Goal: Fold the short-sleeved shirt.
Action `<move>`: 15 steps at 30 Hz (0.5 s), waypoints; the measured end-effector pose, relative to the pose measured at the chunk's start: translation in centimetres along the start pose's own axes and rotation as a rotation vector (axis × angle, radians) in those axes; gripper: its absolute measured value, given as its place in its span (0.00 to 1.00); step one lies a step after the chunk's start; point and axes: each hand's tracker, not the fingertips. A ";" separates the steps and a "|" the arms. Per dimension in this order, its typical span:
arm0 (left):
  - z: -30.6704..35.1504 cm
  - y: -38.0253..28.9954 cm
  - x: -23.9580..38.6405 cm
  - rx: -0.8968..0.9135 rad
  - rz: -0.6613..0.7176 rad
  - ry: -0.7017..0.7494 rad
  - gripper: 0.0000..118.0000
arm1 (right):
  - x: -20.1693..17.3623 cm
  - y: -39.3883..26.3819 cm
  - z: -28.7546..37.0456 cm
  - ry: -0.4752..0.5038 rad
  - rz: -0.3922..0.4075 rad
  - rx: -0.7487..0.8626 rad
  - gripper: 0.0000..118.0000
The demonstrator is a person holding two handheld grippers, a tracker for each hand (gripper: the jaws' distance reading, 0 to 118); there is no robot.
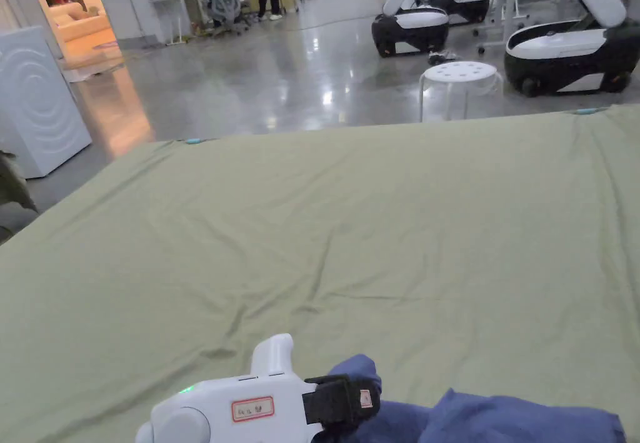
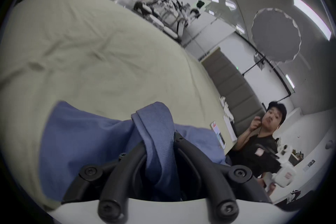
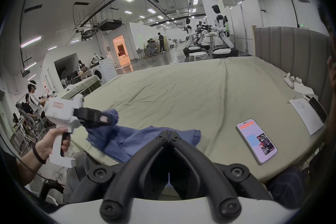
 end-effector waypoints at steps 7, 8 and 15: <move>2.4 1.3 1.9 0.071 -0.136 -0.075 0.49 | 2.0 -1.6 -0.4 -0.055 -0.068 -0.040 0.00; 3.6 1.6 1.7 0.113 -0.131 -0.064 0.49 | 2.2 -1.7 -0.8 -0.056 -0.075 -0.051 0.00; 1.5 -1.7 -1.1 0.100 0.027 -0.120 0.04 | 1.4 -1.9 -1.7 -0.023 -0.074 -0.079 0.00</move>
